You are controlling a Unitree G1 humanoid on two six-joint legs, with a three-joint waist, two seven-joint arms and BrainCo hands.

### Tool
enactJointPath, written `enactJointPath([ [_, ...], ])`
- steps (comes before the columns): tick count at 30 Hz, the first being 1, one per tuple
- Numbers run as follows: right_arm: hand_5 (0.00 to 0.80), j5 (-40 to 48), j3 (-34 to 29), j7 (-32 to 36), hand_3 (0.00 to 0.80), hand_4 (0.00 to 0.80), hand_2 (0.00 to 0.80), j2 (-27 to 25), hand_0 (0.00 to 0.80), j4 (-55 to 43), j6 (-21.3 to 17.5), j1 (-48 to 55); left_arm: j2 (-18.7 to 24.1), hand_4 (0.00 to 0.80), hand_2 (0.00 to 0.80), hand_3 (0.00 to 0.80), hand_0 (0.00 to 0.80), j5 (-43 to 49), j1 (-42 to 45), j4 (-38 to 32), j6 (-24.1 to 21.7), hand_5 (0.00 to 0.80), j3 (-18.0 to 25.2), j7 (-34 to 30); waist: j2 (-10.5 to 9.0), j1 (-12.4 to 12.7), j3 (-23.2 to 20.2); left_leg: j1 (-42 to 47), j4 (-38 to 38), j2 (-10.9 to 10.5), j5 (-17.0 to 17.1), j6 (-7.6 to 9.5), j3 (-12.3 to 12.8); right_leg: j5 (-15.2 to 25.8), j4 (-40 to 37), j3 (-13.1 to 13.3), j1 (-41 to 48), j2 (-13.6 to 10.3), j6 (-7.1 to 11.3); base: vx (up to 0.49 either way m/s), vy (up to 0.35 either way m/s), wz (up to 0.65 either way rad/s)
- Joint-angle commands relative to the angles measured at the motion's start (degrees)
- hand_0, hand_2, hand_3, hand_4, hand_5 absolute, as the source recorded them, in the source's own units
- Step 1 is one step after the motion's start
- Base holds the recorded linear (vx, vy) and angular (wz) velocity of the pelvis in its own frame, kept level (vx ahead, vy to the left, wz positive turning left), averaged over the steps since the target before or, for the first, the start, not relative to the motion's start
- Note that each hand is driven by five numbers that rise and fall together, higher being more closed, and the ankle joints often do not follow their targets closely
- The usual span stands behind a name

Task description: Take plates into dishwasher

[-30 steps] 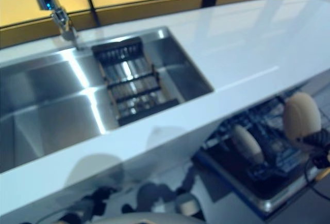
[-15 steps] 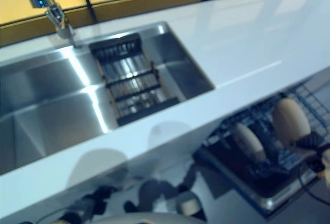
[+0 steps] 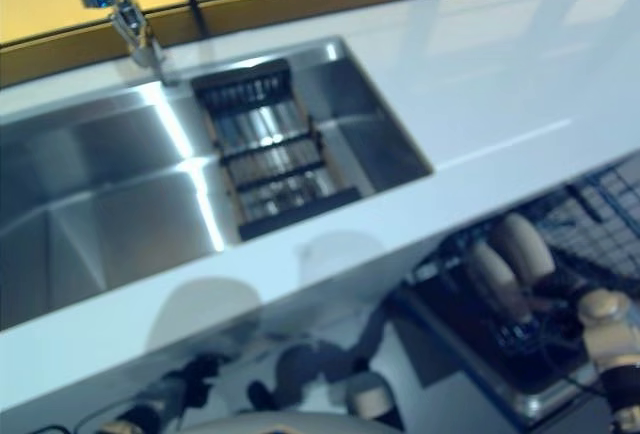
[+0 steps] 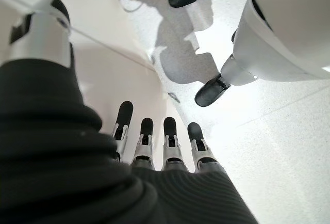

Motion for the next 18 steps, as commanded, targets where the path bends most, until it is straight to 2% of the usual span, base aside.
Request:
enactJointPath([
  [1, 0.8, -1.7, 1.5, -1.0, 0.8, 0.8, 0.8, 0.6, 0.8, 3.1, 0.1, -5.9, 1.7, 0.0, 0.0, 0.0, 0.0, -4.1, -3.4, -1.3, -0.9, 0.0, 4.4, 1.6, -0.72, 2.6, -0.6, 5.4, 5.9, 0.2, -12.0, 3.14, 0.9, 6.1, 4.5, -0.4, -11.2, 0.7, 3.35, 0.016, -0.03, 0.01],
  [6, 0.8, -1.3, 3.4, -1.7, 0.8, 0.8, 0.8, 1.3, 0.8, 6.6, 1.4, -7.9, 2.0, 0.0, 0.0, 0.0, 0.0, -5.4, -3.4, -1.4, -1.2, 0.0, 5.4, 1.8, -0.32, 3.4, -0.1, 5.1, 5.9, 0.1, -11.9, 3.09, 0.4, 6.0, 4.6, -0.6, -11.2, 0.3, 3.38, 0.014, -0.04, 0.02],
  [10, 0.8, -2.2, 4.6, -1.7, 0.8, 0.8, 0.8, 1.4, 0.8, 11.2, 2.4, -10.5, 2.6, 0.0, 0.0, 0.0, 0.0, -5.9, -3.3, -2.6, -1.0, 0.0, 5.4, 1.6, 0.71, 4.1, 0.7, 4.6, 6.2, -0.2, -11.9, 3.02, -0.2, 5.9, 4.8, -0.8, -11.4, -0.2, 3.3, 0.002, -0.01, 0.0],
  [18, 0.8, -4.1, 5.9, 0.6, 0.8, 0.8, 0.8, 1.0, 0.8, 18.9, 4.3, -13.8, 3.0, 0.0, 0.0, 0.0, 0.0, -6.1, -3.5, -3.2, -1.0, 0.0, 5.3, 0.7, 2.08, 5.1, 1.0, 4.5, 5.7, -0.3, -11.6, 2.62, -1.2, 5.7, 4.8, -1.1, -11.2, -1.0, 3.32, 0.008, 0.004, 0.07],
])
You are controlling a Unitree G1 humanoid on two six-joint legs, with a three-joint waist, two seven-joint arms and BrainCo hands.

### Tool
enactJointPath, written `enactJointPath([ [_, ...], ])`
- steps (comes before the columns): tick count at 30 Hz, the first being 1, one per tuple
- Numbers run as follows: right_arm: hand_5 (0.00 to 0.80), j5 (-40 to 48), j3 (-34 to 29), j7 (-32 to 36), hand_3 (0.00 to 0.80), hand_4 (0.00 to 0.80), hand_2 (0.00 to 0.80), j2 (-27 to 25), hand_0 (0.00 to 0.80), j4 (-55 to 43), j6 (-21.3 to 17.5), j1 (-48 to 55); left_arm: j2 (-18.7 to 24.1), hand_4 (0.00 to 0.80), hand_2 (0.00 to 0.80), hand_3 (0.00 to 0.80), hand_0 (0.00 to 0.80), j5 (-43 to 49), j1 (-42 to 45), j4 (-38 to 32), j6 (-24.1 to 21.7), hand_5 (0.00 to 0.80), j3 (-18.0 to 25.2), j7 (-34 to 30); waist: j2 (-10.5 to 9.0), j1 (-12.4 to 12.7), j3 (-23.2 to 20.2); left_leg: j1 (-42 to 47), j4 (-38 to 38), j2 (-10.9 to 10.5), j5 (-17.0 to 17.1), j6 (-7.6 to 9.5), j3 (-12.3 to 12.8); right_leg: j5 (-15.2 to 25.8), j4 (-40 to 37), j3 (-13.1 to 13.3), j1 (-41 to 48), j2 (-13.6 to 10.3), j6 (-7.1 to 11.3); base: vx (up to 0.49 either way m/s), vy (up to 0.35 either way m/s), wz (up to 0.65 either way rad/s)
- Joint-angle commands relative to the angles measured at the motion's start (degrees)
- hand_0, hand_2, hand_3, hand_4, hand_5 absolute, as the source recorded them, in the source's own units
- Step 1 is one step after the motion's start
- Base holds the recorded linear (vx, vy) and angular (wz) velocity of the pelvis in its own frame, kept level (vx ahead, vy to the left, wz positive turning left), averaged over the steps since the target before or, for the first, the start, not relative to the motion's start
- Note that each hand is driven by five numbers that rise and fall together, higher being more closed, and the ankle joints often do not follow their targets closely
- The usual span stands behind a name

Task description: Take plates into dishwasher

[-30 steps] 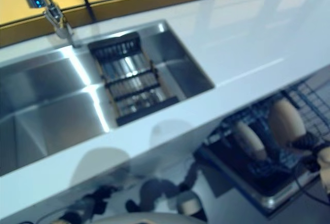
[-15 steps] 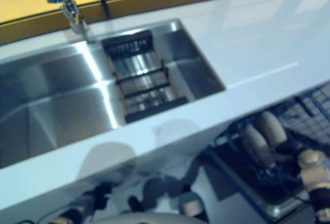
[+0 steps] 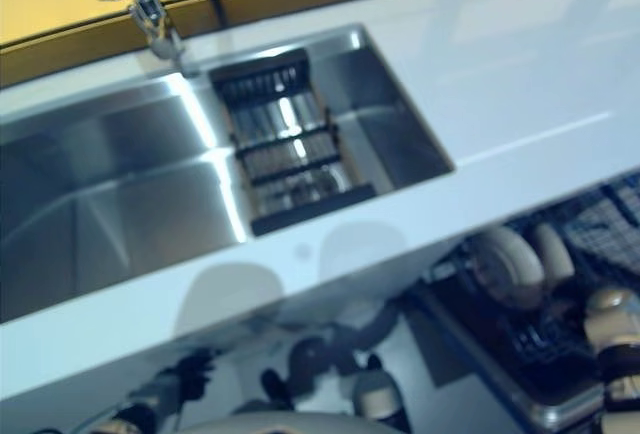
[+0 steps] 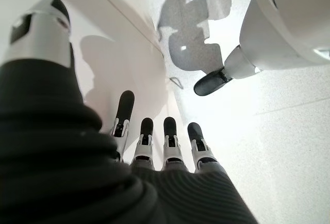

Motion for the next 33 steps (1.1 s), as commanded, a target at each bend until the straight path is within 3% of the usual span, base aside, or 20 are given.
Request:
enactJointPath([
  [1, 0.8, -1.3, 2.5, 2.7, 0.8, 0.8, 0.8, 1.0, 0.8, 4.5, 0.6, -4.9, 2.7, 0.0, 0.0, 0.0, 0.0, -1.4, -3.6, -1.9, -1.1, 0.0, 2.1, 0.2, -0.8, 3.5, -0.8, 5.3, 5.7, 0.1, -11.9, 2.38, 0.3, 5.8, 5.3, 0.4, -11.6, -0.7, 3.3, -0.003, 0.004, 0.1],
  [16, 0.8, -3.7, 1.9, 7.3, 0.8, 0.8, 0.8, 0.2, 0.8, 10.8, 1.1, -3.9, 3.2, 0.0, 0.0, 0.0, 0.0, -0.3, -4.7, -1.9, -0.8, 0.0, 1.7, -0.3, -1.47, 3.9, -0.5, 5.6, 5.4, 0.1, -11.8, 2.36, -0.5, 5.9, 5.5, 0.7, -11.5, -0.7, 3.38, 0.0, -0.002, 0.02],
  [17, 0.436, -4.1, 1.9, 7.5, 0.436, 0.436, 0.436, 0.2, 0.436, 11.2, 1.2, -3.8, 3.2, 0.0, 0.0, 0.0, 0.0, -0.3, -4.7, -1.9, -0.7, 0.0, 1.6, -0.3, -1.55, 3.9, -0.5, 5.6, 5.4, 0.2, -11.7, 2.33, -0.5, 6.0, 5.4, 0.7, -11.5, -0.6, 3.35, 0.0, 0.0, 0.0],
  [18, 0.0, -3.4, 1.8, 7.6, 0.0, 0.0, 0.0, 0.2, 0.0, 11.6, 1.4, -3.5, 3.2, 0.0, 0.0, 0.0, 0.0, -0.2, -4.7, -1.9, -0.7, 0.0, 1.6, -0.4, -1.63, 3.9, -0.6, 5.7, 5.3, 0.3, -11.7, 2.28, -0.4, 6.0, 5.3, 0.7, -11.4, -0.5, 3.36, 0.0, 0.0, 0.0],
  [26, 0.0, -2.0, -0.5, 5.0, 0.0, 0.0, 0.0, -1.0, 0.0, 11.1, 1.7, -2.0, 2.9, 0.0, 0.0, 0.0, 0.0, -0.8, -4.8, -1.1, -1.2, 0.0, 1.7, 0.6, -2.58, 3.3, -1.3, 6.6, 4.4, 0.4, -11.6, 2.26, 0.0, 6.2, 4.5, 1.4, -10.7, 0.4, 3.34, 0.0, 0.0, 0.0],
  [33, 0.0, 0.7, -4.3, 3.8, 0.0, 0.0, 0.0, -3.0, 0.0, 7.8, 2.5, 0.5, 1.6, 0.0, 0.0, 0.0, 0.0, -10.6, -4.0, 0.6, 0.9, 0.0, 5.0, 3.8, -4.3, 2.6, -2.5, 7.2, 4.3, 0.7, -11.9, 2.46, 0.5, 6.6, 3.9, 2.0, -10.3, 1.1, 3.53, 0.0, 0.0, 0.0],
])
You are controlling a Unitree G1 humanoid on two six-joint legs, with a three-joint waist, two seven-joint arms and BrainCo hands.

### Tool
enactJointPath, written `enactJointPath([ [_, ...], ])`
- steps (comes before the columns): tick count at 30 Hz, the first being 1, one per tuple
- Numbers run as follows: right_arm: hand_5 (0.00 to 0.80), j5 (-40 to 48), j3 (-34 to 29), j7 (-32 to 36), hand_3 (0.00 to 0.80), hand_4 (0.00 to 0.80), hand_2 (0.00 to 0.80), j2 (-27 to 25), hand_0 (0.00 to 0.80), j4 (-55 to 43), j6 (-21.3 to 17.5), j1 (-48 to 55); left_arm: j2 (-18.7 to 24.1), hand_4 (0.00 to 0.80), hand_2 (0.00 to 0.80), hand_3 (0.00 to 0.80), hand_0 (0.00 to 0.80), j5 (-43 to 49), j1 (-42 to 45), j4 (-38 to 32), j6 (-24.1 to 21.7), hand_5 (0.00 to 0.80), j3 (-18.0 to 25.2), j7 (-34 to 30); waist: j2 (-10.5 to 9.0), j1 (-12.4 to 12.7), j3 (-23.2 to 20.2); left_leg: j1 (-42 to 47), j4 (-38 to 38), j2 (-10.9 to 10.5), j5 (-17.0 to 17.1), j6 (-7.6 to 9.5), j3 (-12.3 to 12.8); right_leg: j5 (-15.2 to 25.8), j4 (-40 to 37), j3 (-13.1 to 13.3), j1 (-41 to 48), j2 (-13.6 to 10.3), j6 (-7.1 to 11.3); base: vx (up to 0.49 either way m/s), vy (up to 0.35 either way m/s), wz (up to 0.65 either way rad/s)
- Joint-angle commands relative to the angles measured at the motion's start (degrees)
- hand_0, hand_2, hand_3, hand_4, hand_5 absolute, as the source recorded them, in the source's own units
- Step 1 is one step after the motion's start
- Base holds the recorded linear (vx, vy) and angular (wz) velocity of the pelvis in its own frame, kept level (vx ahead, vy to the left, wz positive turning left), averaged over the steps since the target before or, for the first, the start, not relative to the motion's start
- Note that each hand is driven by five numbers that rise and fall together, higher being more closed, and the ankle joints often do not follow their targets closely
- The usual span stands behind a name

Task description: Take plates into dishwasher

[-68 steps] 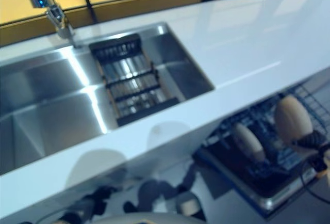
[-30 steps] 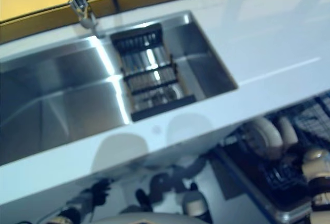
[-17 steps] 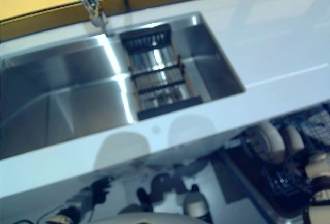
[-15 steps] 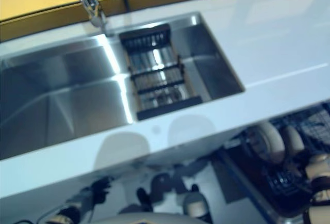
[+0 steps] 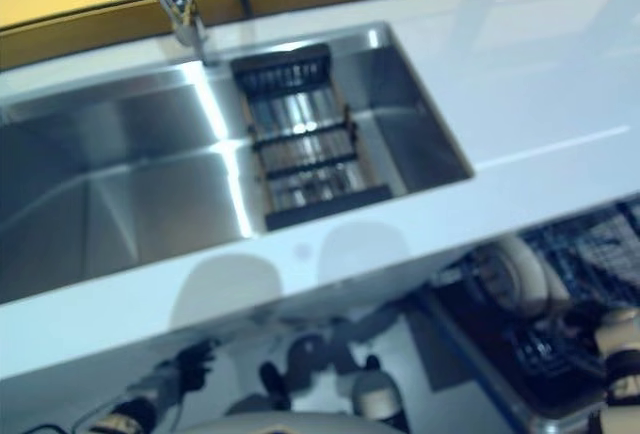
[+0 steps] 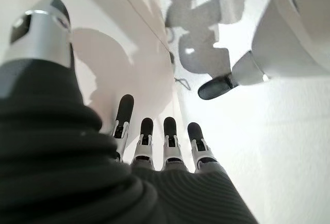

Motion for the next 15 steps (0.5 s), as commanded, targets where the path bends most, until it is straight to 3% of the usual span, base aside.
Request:
enactJointPath([
  [1, 0.0, 1.5, -1.8, -2.1, 0.0, 0.0, 0.0, -3.5, 0.0, -1.7, 0.9, 0.8, 1.3, 0.0, 0.0, 0.0, 0.0, -4.8, -2.7, 1.5, 0.0, 0.0, 3.2, 2.6, -1.96, 1.1, -3.3, 7.1, 4.3, 1.1, -11.9, 2.01, 1.4, 6.9, 3.1, 2.6, -10.7, 1.5, 3.32, 0.0, 0.0, 0.0],
  [15, 0.0, 12.2, -10.7, -7.2, 0.0, 0.0, 0.0, -6.8, 0.0, -8.9, 2.5, 7.1, 0.6, 0.0, 0.0, 0.0, 0.0, -12.1, -2.1, 8.1, 1.5, 0.0, 7.5, 5.5, -5.1, 0.1, -6.0, 7.7, 3.6, 0.6, -12.1, 2.6, 2.0, 8.4, 1.2, 3.7, -10.1, 2.7, 4.25, -0.016, 0.054, -0.02],
])
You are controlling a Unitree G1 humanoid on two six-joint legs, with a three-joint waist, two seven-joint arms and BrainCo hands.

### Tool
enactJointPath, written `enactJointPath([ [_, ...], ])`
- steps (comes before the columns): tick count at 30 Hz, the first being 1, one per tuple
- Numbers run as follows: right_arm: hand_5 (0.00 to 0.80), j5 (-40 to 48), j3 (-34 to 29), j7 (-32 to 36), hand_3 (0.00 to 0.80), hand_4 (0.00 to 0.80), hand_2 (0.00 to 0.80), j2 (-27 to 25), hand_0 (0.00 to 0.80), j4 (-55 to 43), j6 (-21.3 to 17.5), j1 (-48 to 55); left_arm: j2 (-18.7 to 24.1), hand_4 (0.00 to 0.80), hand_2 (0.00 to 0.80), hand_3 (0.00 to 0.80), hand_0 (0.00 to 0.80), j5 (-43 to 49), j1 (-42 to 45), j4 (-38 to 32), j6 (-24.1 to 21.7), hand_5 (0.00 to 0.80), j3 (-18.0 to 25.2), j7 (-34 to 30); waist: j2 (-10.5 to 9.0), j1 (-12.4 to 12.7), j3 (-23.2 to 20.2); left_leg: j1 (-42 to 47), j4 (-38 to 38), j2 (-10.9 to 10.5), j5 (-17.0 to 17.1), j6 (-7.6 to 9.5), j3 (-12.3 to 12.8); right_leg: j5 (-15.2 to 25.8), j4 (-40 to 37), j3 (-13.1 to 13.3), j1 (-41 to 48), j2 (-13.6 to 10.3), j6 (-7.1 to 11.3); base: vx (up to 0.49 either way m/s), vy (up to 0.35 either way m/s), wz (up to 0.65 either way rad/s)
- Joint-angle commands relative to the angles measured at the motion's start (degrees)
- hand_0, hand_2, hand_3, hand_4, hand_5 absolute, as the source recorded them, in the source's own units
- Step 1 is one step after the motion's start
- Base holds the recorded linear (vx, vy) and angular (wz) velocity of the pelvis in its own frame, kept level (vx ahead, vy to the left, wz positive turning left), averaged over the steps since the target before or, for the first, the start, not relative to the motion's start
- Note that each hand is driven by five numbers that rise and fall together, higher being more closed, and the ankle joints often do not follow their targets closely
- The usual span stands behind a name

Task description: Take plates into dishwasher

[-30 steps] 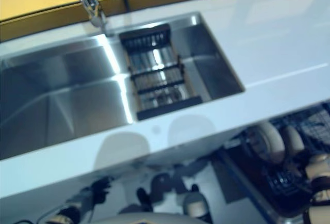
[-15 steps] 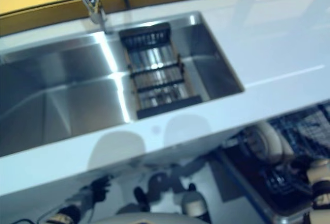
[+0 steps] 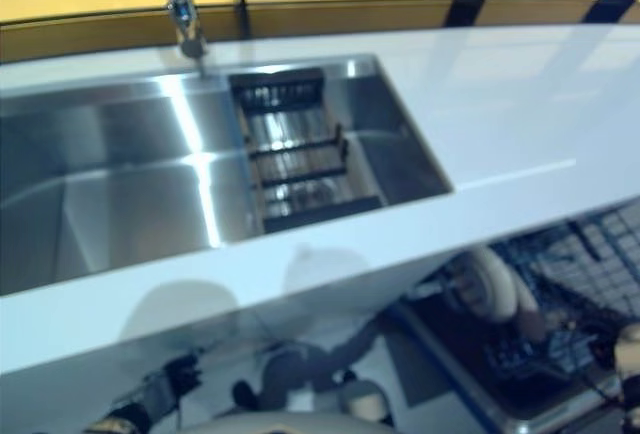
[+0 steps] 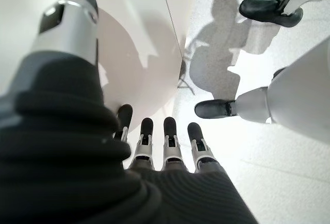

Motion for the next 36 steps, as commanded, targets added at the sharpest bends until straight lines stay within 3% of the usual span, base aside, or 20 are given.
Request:
enactJointPath([
  [1, 0.0, 4.6, -2.4, -4.4, 0.0, 0.0, 0.0, -6.0, 0.0, -0.8, 0.6, -1.6, 0.6, 0.0, 0.0, 0.0, 0.0, -1.0, -2.1, 3.4, 0.1, 0.0, 3.2, 0.2, 0.32, 0.2, -1.8, 6.9, 4.2, -0.2, -12.3, 2.81, 1.2, 8.6, 0.9, 3.0, -10.4, 2.4, 4.37, -0.013, 0.113, -0.05],
  [6, 0.0, 11.0, -7.5, -8.9, 0.0, 0.0, 0.0, -4.9, 0.0, -4.4, 0.7, 2.9, 1.3, 0.0, 0.0, 0.0, 0.0, 1.4, -1.7, 3.9, 0.5, 0.0, 2.9, -2.2, -0.86, -1.4, -1.0, 6.6, 9.6, -2.2, -15.9, 4.15, 1.4, 11.4, 1.4, 4.3, -12.7, 1.5, 5.27, 0.037, 0.075, -0.05],
  [8, 0.0, 11.9, -10.6, -9.8, 0.0, 0.0, 0.0, -3.1, 0.0, -7.1, 0.3, 6.1, 1.8, 0.0, 0.0, 0.0, 0.0, 1.9, -1.4, 3.4, 1.2, 0.0, 2.8, -2.2, -0.89, -2.2, 0.2, 7.1, 10.1, -3.2, -16.0, 3.76, 0.6, 14.4, 0.1, 3.9, -14.1, 1.6, 6.05, 0.065, 0.069, -0.07],
  [10, 0.0, 11.5, -13.4, -10.5, 0.0, 0.0, 0.0, -1.1, 0.0, -9.4, 0.0, 8.8, 2.7, 0.0, 0.0, 0.0, 0.0, 2.5, -0.9, 2.8, 2.5, 0.0, 2.9, -1.8, -0.26, -3.1, 1.2, 7.0, 9.7, -3.2, -15.2, 3.75, -0.5, 14.3, 3.2, 5.3, -16.2, 1.7, 6.11, -0.101, 0.065, -0.08],
  [12, 0.0, 11.1, -14.8, -11.2, 0.0, 0.0, 0.0, 1.0, 0.0, -9.6, -1.1, 9.9, 3.7, 0.0, 0.0, 0.0, 0.0, 2.5, -0.6, 2.9, 3.2, 0.0, 3.1, -1.1, 0.69, -2.9, 1.4, 6.1, 8.2, -2.3, -13.0, 3.87, -0.6, 12.5, 6.9, 5.6, -15.9, 0.6, 5.62, -0.25, -0.003, 0.01],
  [16, 0.0, 14.0, -14.4, -13.6, 0.0, 0.0, 0.0, 4.4, 0.0, -9.0, -1.6, 9.5, 6.0, 0.0, 0.0, 0.0, 0.0, 2.5, -0.3, 3.8, 4.0, 0.0, 4.9, -0.4, 2.81, 0.9, 0.0, 0.6, 7.6, 1.2, -8.5, 2.88, -0.8, 11.2, 12.9, 5.7, -10.1, -4.9, 4.61, -0.425, -0.185, -0.26],
  [19, 0.0, 17.1, -13.7, -16.7, 0.0, 0.0, 0.0, 5.7, 0.0, -7.6, -0.2, 8.2, 7.3, 0.0, 0.0, 0.0, 0.0, 4.1, 0.1, 4.7, 3.8, 0.0, 5.2, -0.8, 2.39, 3.5, -1.5, -5.3, 12.6, 3.5, -8.5, 2.49, -1.6, 12.0, 12.8, 6.8, -4.4, -7.9, 4.37, -0.445, -0.368, -0.11],
  [20, 0.0, 17.8, -12.8, -17.7, 0.0, 0.0, 0.0, 6.4, 0.0, -6.1, 0.4, 7.0, 7.8, 0.0, 0.0, 0.0, 0.0, 4.1, 0.3, 5.1, 3.7, 0.0, 5.2, -0.7, 2.06, 4.9, -1.8, -7.3, 15.0, 4.7, -9.9, 1.92, -2.9, 11.2, 12.0, 6.9, -2.6, -9.1, 4.76, -0.269, -0.245, 0.03],
  [21, 0.0, 18.0, -12.5, -17.9, 0.0, 0.0, 0.0, 6.4, 0.0, -5.8, 0.2, 6.7, 8.0, 0.0, 0.0, 0.0, 0.0, 4.2, 0.2, 5.2, 3.7, 0.0, 5.3, -0.9, 1.85, 5.0, -1.7, -8.3, 15.9, 5.1, -8.9, 2.32, -2.1, 11.6, 11.5, 6.6, -2.8, -9.0, 4.53, -0.307, -0.389, -0.11],
  [23, 0.0, 18.8, -11.6, -18.6, 0.0, 0.0, 0.0, 6.7, 0.0, -3.0, -0.6, 6.0, 9.3, 0.0, 0.0, 0.0, 0.0, 5.6, -0.4, 6.0, 4.0, 0.0, 6.1, -1.3, 0.9, 6.6, -1.8, -11.5, 19.8, 7.2, -10.4, 1.19, -3.7, 5.5, 8.9, 4.6, -0.3, -7.6, 5.45, -0.295, -0.347, -0.18],
  [25, 0.0, 19.1, -11.4, -18.2, 0.0, 0.0, 0.0, 6.5, 0.0, -2.1, -1.3, 6.2, 9.2, 0.0, 0.0, 0.0, 0.0, 4.0, -0.9, 5.9, 3.5, 0.0, 6.4, -1.0, 1.09, 6.7, -1.2, -12.5, 19.3, 9.3, -7.6, 0.26, -3.5, 2.0, 8.0, 3.7, 0.3, -5.5, 5.0, -0.281, -0.201, -0.14],
  [28, 0.0, 19.7, -12.5, -18.4, 0.0, 0.0, 0.0, 6.1, 0.0, -2.8, -1.0, 7.0, 8.0, 0.0, 0.0, 0.0, 0.0, 3.4, -0.8, 5.2, 3.1, 0.0, 7.0, -1.3, 1.45, 6.8, -0.9, -12.2, 16.4, 10.6, -4.5, -1.3, -3.6, -1.7, 7.2, 3.1, 1.4, -3.4, 4.31, -0.189, -0.087, -0.14],
  [32, 0.0, 21.4, -15.2, -19.1, 0.0, 0.0, 0.0, 4.2, 0.0, -3.7, -1.2, 7.4, 6.1, 0.0, 0.0, 0.0, 0.0, 3.8, -0.3, 4.8, 2.0, 0.0, 7.2, -1.4, 2.42, 7.6, -1.1, -13.3, 12.1, 11.5, -0.7, -2.87, -4.8, -5.2, 7.9, 2.7, 2.7, -1.7, 3.06, -0.209, -0.096, 0.09],
  [36, 0.0, 22.5, -15.9, -20.4, 0.0, 0.0, 0.0, 1.9, 0.0, -4.5, -2.0, 5.9, 6.0, 0.0, 0.0, 0.0, 0.0, 3.5, 1.2, 6.2, 0.3, 0.0, 8.6, -1.4, 3.87, 9.1, -0.8, -14.0, 7.8, 13.9, 3.7, -5.08, -7.3, -9.2, 10.1, 3.2, 2.4, 1.5, 0.0, -0.182, -0.124, -0.12],
])
